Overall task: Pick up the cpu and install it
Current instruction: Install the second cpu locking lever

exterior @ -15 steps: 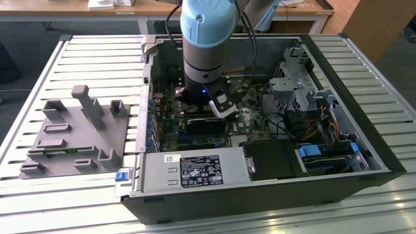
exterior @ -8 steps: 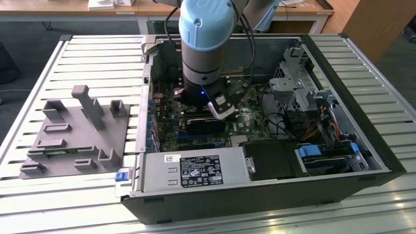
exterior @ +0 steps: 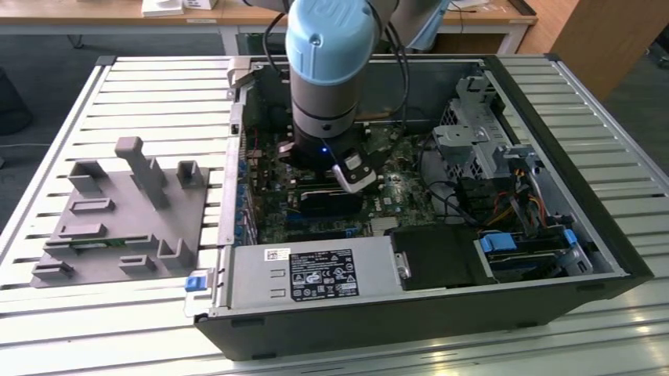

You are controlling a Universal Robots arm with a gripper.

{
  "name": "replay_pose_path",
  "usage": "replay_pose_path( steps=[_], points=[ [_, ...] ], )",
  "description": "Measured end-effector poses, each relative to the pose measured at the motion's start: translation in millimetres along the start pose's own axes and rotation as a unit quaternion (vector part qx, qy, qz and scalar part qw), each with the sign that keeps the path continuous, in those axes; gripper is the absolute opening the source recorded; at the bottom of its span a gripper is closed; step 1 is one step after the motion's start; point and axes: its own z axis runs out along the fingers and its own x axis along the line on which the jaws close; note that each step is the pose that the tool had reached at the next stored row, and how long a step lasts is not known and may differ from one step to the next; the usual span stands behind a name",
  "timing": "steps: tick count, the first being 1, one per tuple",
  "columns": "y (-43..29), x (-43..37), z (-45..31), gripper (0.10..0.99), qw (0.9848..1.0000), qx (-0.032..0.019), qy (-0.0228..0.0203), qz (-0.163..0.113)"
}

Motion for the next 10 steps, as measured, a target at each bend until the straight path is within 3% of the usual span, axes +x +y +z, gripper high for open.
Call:
replay_pose_path(
  steps=[10],
  points=[
    [-1.3,4.8,4.1,0.106,1.0000,-0.0058,-0.0002,0.000]
  ],
)
